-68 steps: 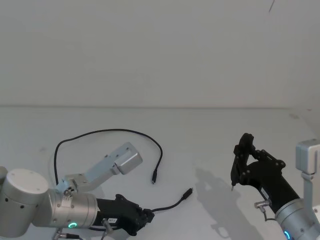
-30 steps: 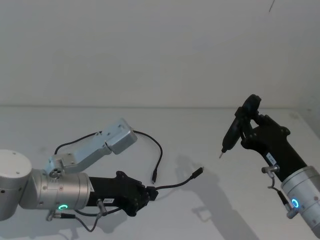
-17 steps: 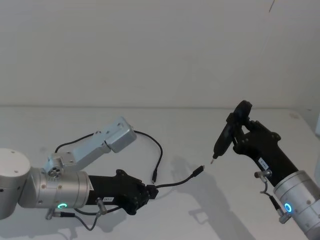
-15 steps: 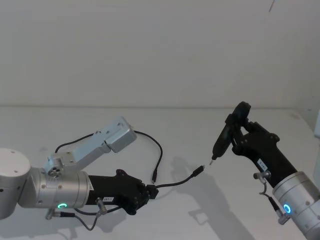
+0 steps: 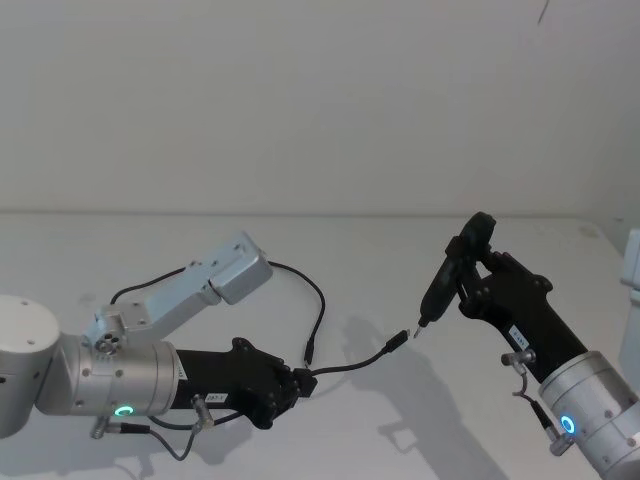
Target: Pick up the data cable with the one hand.
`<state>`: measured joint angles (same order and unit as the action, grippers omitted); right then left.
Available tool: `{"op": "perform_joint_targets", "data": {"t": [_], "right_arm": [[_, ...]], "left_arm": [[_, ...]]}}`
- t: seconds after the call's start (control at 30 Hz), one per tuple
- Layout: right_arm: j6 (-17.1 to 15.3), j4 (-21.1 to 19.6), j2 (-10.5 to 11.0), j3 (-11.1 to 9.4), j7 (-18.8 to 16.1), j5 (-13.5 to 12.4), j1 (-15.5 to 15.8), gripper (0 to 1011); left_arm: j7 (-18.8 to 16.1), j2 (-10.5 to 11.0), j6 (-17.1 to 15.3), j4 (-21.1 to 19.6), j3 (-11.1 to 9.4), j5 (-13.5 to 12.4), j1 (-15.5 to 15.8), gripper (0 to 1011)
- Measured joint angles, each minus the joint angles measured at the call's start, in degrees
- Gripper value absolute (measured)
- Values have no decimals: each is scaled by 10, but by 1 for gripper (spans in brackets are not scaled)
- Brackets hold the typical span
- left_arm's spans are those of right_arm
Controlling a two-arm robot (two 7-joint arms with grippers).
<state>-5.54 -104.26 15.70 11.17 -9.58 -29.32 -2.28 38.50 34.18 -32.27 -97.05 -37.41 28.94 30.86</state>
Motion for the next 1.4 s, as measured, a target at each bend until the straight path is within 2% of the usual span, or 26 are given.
{"op": "perform_joint_targets", "data": {"t": [1.4], "right_arm": [[21, 33, -4, -2, -15, 15, -14, 279]], "left_arm": [[0, 0, 0, 0, 0, 0, 0, 37]]}}
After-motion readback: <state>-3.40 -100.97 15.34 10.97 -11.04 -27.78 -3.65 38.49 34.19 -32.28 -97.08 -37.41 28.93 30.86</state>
